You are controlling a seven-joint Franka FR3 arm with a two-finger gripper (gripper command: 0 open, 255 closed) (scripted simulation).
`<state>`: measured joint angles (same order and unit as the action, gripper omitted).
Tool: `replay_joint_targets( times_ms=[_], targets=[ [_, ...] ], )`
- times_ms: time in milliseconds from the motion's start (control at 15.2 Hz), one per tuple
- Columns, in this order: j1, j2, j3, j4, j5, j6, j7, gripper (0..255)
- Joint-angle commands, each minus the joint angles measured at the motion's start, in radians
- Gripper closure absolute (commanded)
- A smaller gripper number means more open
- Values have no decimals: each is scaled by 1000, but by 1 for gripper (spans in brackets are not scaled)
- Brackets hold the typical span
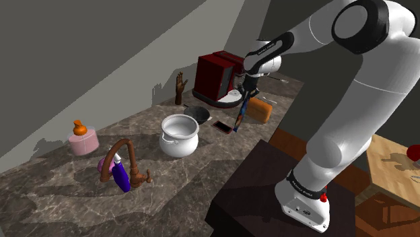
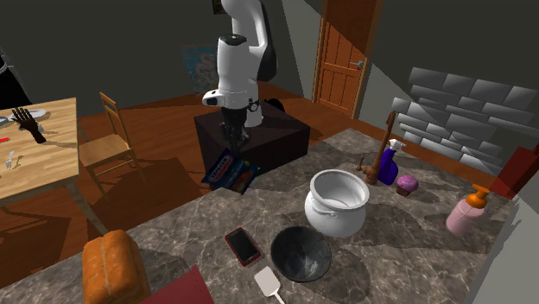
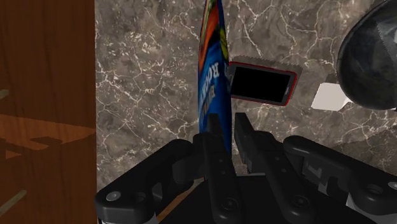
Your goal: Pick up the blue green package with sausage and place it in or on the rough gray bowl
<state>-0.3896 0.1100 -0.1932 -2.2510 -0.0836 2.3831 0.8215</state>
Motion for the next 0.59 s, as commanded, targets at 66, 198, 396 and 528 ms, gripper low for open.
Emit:
replay_joint_targets(
  times_ms=[66, 198, 396, 528],
  targets=[
    [2, -27, 0, 13, -4, -39, 1, 255],
    [2, -43, 0, 23, -6, -65, 2, 255],
    [3, -63, 0, 35, -9, -97, 2, 255],
    [23, -33, 18, 95, -2, -130, 34, 255]
  ],
)
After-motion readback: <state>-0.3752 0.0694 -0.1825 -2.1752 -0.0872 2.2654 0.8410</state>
